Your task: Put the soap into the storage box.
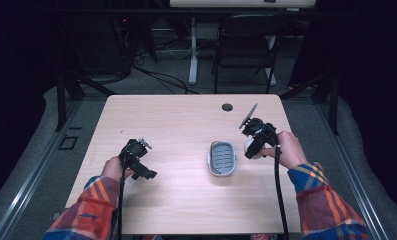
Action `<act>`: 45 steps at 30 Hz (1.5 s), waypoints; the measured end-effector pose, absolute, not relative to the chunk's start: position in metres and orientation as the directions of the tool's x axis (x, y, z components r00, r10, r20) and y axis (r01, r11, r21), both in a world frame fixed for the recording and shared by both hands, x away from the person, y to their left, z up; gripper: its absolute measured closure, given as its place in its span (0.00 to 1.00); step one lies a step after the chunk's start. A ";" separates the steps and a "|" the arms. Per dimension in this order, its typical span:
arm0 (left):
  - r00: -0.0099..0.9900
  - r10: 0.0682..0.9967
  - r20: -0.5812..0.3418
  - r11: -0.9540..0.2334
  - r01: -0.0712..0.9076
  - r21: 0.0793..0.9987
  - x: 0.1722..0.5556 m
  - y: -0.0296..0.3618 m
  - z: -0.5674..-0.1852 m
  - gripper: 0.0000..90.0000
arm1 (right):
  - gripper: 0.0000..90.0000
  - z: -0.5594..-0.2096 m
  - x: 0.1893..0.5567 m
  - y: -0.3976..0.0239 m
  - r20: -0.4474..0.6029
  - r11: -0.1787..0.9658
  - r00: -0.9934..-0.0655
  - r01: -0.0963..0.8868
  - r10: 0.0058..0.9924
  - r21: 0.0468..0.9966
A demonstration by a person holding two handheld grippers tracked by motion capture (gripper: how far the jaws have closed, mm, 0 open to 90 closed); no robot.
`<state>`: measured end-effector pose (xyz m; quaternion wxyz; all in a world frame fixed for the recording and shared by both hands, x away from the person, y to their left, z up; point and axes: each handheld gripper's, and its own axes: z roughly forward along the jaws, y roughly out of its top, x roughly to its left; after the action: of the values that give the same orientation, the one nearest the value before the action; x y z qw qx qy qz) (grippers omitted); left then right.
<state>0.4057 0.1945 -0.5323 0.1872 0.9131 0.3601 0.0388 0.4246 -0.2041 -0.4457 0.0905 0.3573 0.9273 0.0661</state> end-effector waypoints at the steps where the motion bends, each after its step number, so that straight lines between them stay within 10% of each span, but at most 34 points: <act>1: 0.738 0.672 -0.064 -0.671 0.643 0.370 0.406 0.194 -0.532 0.00 | 0.27 -0.446 0.425 -0.204 -0.121 0.736 -0.728 0.651 0.675 0.187; 45: 0.740 0.669 -0.060 -0.678 0.642 0.358 0.406 0.194 -0.533 0.00 | 0.27 -0.445 0.440 -0.150 -0.126 0.798 -0.790 0.581 0.600 0.158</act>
<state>0.4062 0.1937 -0.5331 0.1810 0.9151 0.3582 0.0381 0.4398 -0.1497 -0.4447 0.0852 0.3126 0.9444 0.0553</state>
